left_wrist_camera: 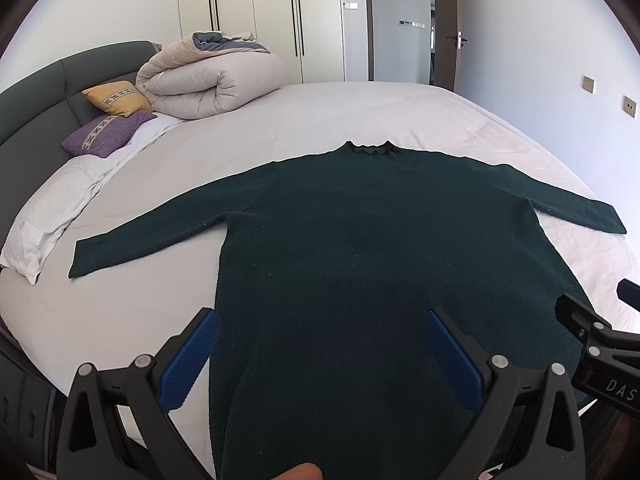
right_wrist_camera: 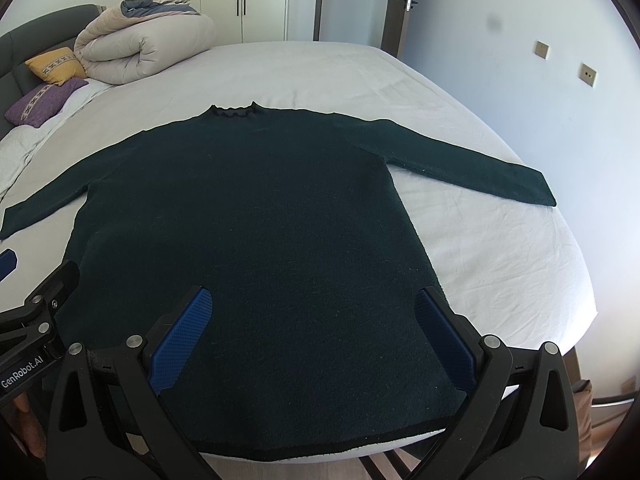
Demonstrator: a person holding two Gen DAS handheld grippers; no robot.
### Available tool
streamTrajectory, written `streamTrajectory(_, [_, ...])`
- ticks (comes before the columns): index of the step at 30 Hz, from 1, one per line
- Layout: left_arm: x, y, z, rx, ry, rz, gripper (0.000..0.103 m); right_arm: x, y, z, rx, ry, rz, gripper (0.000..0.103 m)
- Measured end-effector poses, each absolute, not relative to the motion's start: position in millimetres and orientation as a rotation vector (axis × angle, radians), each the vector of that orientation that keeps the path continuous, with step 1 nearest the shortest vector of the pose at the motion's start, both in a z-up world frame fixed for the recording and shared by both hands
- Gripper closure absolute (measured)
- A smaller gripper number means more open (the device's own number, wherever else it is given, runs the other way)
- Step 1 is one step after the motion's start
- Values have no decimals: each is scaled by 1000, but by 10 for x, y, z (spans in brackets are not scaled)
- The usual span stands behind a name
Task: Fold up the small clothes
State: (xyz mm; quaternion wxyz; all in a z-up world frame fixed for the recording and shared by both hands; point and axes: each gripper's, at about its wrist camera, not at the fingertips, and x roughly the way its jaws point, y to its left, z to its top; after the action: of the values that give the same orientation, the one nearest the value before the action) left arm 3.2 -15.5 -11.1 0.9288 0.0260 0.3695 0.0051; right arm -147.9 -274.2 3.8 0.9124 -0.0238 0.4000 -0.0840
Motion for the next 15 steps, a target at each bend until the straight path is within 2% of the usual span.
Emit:
streamTrajectory(9, [443, -165, -103, -37, 802, -127, 0, -1295, -3357, 124, 72, 775, -162, 0])
streamTrajectory(15, [769, -301, -40, -91, 783, -183, 0, -1012, -4918, 223, 463, 693, -172, 0])
